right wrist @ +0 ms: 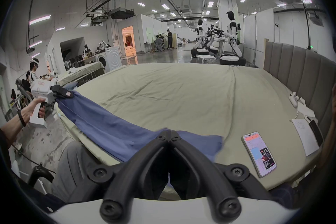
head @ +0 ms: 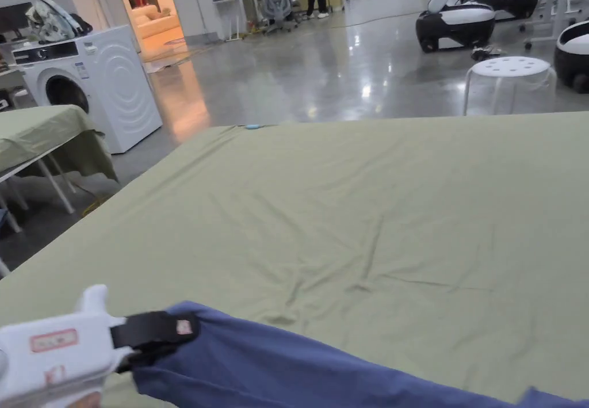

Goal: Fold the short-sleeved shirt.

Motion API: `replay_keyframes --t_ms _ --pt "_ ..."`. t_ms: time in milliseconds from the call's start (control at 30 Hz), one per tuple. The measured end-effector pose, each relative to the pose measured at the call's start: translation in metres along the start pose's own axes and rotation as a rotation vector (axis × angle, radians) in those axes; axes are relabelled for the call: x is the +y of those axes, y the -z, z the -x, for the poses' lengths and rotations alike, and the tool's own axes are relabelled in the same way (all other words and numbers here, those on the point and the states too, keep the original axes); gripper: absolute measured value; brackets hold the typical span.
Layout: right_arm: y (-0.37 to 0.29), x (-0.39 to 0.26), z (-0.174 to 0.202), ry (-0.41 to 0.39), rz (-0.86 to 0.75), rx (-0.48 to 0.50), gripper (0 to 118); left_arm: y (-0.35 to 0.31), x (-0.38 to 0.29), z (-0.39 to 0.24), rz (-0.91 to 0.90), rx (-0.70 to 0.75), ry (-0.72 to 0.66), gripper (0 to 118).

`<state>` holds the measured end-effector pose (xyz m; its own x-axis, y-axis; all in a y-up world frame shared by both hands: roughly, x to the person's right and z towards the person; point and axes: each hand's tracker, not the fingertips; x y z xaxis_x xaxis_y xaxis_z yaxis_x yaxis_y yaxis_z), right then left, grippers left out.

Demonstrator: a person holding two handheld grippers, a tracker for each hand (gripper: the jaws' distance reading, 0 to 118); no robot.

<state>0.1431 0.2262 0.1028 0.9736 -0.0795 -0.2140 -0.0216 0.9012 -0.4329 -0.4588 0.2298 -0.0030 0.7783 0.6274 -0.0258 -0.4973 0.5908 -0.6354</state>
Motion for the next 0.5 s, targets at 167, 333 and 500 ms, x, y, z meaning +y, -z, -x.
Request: replay_keyframes --t_ms 167,333,500 --pt "0.002 -0.005 -0.013 0.096 -0.009 0.014 0 0.015 -0.012 -0.072 -0.023 -0.124 0.111 10" --pt "-0.008 -0.005 -0.02 0.145 -0.017 0.027 0 0.109 -0.094 -0.126 0.166 -0.278 0.112 10" --pt "-0.025 -0.009 -0.028 0.146 -0.02 -0.029 0 0.186 -0.15 -0.151 0.322 -0.261 0.153 11"
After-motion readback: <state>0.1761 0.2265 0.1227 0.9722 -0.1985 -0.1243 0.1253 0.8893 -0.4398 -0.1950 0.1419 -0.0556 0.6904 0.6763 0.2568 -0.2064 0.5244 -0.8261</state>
